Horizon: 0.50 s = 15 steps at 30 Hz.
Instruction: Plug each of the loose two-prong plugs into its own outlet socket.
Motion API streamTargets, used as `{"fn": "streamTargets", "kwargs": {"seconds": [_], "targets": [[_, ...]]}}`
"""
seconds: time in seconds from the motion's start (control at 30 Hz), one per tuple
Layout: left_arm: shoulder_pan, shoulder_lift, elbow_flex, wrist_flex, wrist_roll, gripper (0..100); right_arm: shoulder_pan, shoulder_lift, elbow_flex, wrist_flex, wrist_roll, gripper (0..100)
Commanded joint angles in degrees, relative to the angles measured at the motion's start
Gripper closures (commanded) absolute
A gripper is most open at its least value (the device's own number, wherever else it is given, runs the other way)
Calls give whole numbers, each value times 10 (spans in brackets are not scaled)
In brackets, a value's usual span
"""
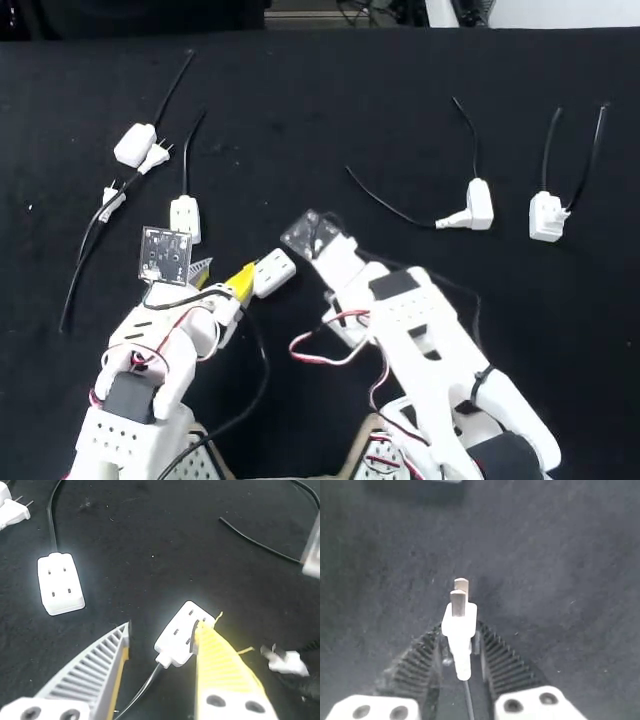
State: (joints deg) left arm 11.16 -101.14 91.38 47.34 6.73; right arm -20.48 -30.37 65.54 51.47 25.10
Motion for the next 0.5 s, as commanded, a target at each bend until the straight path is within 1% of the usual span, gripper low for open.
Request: {"fn": "streamTargets", "kwargs": {"seconds": [0.0, 0.13, 0.17, 0.33, 0.47], "targets": [[7, -4, -8, 2, -2, 787, 4, 1, -49, -16, -18, 980], [7, -4, -8, 2, -2, 787, 6, 1, -35, -11, -20, 889], [7, -4, -8, 2, -2, 787, 6, 1, -29, -15, -19, 882], [4, -4, -9, 2, -2, 787, 6, 1, -20, -11, -18, 918], [3, -4, -9, 2, -2, 787, 7, 1, -6, -24, -18, 920]]}}
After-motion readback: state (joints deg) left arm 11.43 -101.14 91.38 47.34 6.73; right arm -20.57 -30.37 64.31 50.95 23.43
